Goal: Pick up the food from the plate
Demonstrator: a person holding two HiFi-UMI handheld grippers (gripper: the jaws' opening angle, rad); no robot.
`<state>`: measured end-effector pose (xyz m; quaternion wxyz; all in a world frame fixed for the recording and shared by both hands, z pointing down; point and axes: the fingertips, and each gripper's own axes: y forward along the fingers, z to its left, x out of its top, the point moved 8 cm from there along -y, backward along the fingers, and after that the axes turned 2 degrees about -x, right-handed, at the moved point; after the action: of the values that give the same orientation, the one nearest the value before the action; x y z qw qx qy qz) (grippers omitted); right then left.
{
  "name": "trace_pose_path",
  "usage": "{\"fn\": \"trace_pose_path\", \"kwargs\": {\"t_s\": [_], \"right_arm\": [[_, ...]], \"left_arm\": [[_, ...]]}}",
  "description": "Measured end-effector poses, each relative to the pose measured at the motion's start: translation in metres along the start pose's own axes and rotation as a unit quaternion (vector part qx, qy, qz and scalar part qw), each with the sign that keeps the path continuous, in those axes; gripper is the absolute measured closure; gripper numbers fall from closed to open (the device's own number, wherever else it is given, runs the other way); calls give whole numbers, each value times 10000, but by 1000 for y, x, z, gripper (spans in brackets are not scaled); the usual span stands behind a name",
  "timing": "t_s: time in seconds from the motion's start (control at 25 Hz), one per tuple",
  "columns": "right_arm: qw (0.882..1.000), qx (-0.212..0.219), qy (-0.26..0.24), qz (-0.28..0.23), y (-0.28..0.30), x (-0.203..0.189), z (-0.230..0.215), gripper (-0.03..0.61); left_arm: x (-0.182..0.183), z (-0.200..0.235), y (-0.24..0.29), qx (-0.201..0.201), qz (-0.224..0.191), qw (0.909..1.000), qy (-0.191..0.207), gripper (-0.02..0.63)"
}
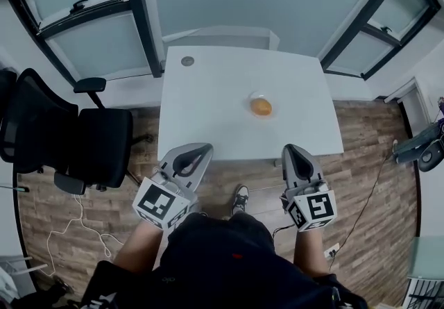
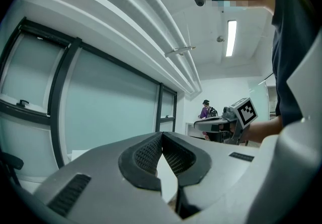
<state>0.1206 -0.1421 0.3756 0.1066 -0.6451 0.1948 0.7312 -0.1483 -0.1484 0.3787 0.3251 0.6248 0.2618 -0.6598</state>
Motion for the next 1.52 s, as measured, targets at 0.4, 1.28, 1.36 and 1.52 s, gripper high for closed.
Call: {"fn": "trace_pose_path", "kwargs": {"t_s": [0.4,1.28,1.36,1.52], "right_arm": [[9994,308,54,-133,46,0,-108,552],[9917,986,-85,823,164,-77,-204,459],[9890,1068,-200,1006,177,-86,-196,391],[9799,1154,-723,1458,212,-118,-182,366]], "left_arm": [[24,10,98,360,25,9991,223,591],[-14,45,204,1003,567,9933,-120,591],[-20,54,205,883,580,9943,-169,591],[-33,66,202,671,632,9954,-272,591]]}}
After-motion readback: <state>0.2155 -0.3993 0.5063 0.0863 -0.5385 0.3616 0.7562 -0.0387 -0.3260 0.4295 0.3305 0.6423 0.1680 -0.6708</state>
